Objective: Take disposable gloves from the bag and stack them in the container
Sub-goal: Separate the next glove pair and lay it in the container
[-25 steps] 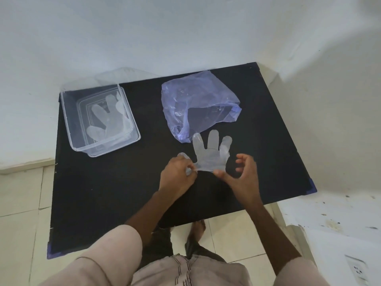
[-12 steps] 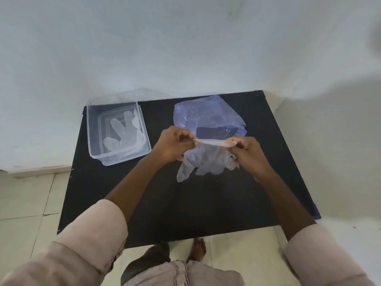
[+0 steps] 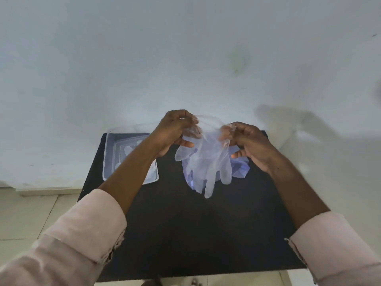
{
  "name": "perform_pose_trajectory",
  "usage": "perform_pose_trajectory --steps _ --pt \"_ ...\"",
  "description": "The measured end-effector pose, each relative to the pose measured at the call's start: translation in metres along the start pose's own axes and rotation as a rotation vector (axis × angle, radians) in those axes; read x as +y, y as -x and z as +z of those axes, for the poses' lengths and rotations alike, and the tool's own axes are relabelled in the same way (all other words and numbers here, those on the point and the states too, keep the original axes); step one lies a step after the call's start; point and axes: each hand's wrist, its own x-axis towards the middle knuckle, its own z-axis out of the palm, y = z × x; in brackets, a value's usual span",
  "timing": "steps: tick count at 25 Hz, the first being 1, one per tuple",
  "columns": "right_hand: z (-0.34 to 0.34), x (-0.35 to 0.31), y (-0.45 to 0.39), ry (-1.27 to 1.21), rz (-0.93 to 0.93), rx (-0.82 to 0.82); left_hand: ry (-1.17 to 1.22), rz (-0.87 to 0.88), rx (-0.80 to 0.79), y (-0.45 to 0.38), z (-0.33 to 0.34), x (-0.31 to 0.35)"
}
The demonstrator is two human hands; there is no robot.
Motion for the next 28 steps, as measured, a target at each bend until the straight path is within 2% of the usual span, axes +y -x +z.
perform_pose_trajectory --steps 6,13,20,25,28 --pt "0.024 -0.022 -0.019 -0.010 -0.134 0.148 -0.100 0.043 0.061 -0.001 -0.025 0.023" --pt "0.056 -0.044 -0.053 -0.072 -0.078 0.048 -0.078 0.023 0.153 0.003 -0.074 0.019" --pt "0.131 -0.049 -0.133 -0.088 0.028 0.040 0.052 -0.148 0.314 -0.020 -0.159 0.004" --pt "0.207 -0.032 -0.215 0.064 0.104 0.076 0.079 -0.259 0.485 -0.053 -0.238 -0.031" --pt "0.239 -0.023 -0.254 0.159 0.082 0.083 0.063 -0.280 0.570 -0.071 -0.275 -0.044"
